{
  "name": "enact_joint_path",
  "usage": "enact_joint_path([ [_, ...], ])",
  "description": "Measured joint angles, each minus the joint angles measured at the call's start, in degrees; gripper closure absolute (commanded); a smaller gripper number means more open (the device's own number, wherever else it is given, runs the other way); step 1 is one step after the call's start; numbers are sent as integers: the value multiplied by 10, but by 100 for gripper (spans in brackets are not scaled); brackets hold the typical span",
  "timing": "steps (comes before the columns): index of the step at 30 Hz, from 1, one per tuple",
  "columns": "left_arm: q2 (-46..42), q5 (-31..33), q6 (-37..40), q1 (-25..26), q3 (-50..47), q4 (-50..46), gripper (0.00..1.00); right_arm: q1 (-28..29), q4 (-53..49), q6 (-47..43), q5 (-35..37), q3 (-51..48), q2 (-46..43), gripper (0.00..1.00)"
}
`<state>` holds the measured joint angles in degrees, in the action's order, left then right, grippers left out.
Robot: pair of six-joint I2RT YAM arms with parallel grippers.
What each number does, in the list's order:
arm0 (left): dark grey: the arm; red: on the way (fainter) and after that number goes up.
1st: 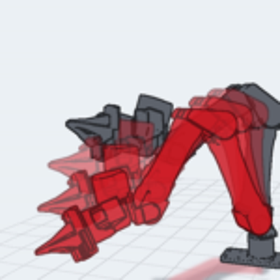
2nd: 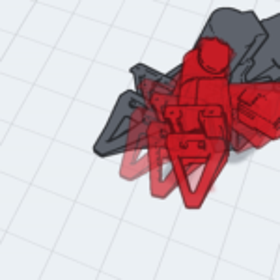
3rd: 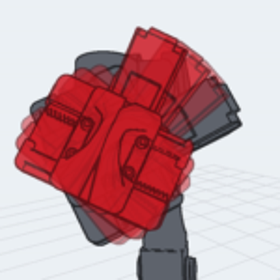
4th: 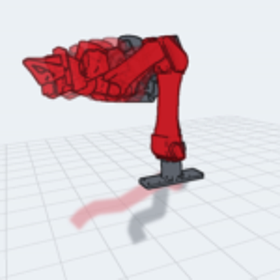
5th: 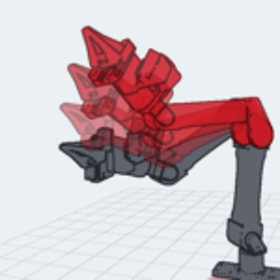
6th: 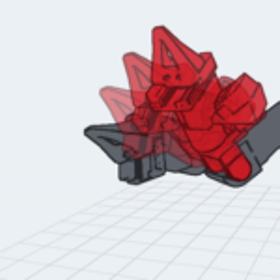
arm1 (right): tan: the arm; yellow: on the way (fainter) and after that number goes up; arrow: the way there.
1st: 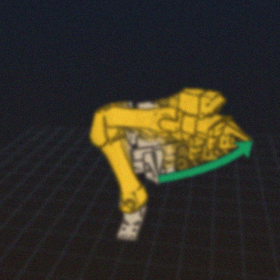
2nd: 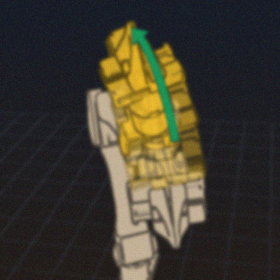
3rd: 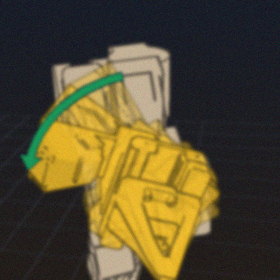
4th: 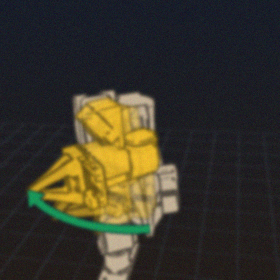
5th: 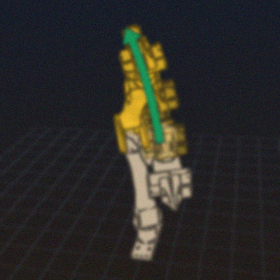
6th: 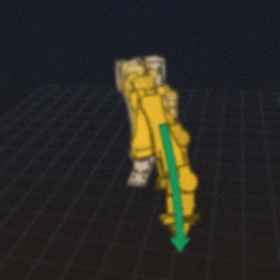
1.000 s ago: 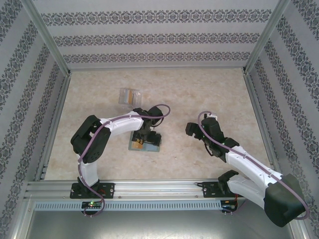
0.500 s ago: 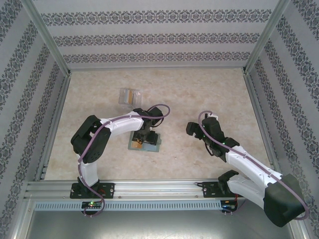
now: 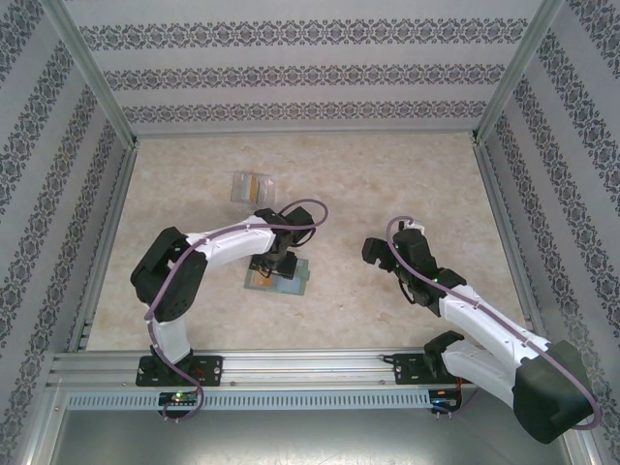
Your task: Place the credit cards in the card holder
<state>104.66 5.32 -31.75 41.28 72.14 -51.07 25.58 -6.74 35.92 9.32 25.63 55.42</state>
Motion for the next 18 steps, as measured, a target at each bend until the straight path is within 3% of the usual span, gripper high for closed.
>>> enact_joint_path([
  [4,-11,28,0,-2,2,-11,35,-1,2,0,0,0,2,3],
  [9,-14,-5,5,-6,1,-3,17,-7,2,0,-1,0,2,2],
  [11,-22,-35,5,-5,-5,14,0,-7,2,0,-2,0,2,3],
  [18,-28,-68,3,8,-14,42,3,-7,2,0,-4,0,1,3],
])
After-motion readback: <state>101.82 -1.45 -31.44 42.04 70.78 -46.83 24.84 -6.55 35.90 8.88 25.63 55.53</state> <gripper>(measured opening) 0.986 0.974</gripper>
